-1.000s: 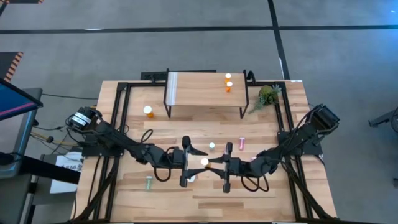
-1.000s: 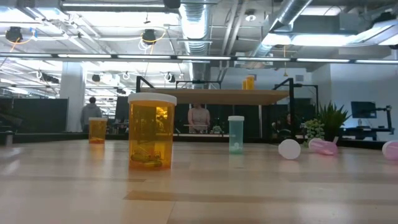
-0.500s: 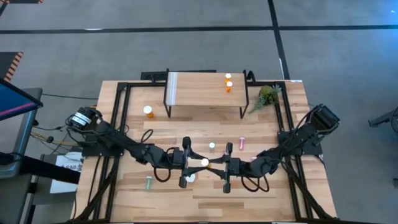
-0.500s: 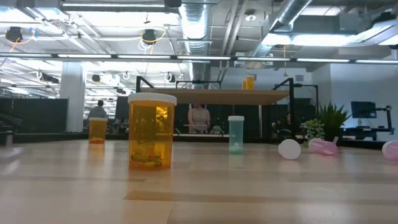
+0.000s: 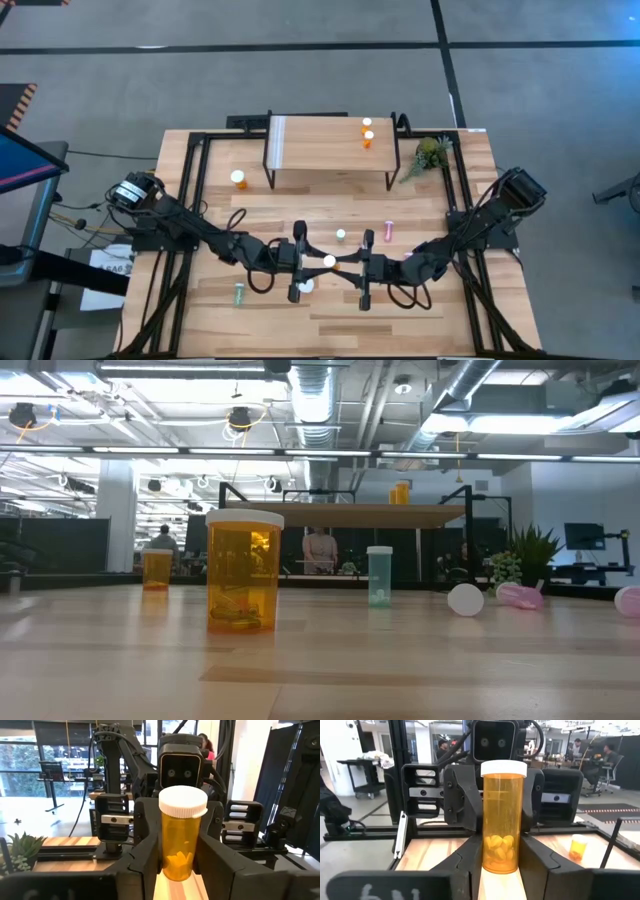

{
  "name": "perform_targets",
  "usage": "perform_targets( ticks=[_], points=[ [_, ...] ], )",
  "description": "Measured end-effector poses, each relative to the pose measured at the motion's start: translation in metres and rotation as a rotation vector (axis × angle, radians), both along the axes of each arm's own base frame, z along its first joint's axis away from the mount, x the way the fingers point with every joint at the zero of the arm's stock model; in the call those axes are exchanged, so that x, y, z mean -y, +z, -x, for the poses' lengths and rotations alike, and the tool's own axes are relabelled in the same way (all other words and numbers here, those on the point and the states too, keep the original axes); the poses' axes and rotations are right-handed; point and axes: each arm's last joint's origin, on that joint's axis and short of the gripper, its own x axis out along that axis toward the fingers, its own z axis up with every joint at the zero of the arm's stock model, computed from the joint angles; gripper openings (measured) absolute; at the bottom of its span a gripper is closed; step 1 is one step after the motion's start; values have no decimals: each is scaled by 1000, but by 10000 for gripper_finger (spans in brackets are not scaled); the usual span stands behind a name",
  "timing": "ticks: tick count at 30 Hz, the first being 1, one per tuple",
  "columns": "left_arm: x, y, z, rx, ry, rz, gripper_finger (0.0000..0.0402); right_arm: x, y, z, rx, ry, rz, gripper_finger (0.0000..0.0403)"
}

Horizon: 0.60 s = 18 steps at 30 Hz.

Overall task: Pick and place medicine bottles onto shelf by color
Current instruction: Put the small orange pill bottle on the shelf aligned with the small orange pill bottles

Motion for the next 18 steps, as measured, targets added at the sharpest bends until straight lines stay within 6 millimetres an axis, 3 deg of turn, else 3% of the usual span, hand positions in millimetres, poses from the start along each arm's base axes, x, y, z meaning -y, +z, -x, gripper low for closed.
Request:
perform_targets(
  ticks=[11, 18],
  points=[
    [0, 0, 0, 3, 3, 2, 92, 0, -4, 0, -34, -5, -6, 223],
    [-4, -2, 4, -109, 67, -42, 92, 4, 1, 7, -118, -8, -19, 244]
  ],
)
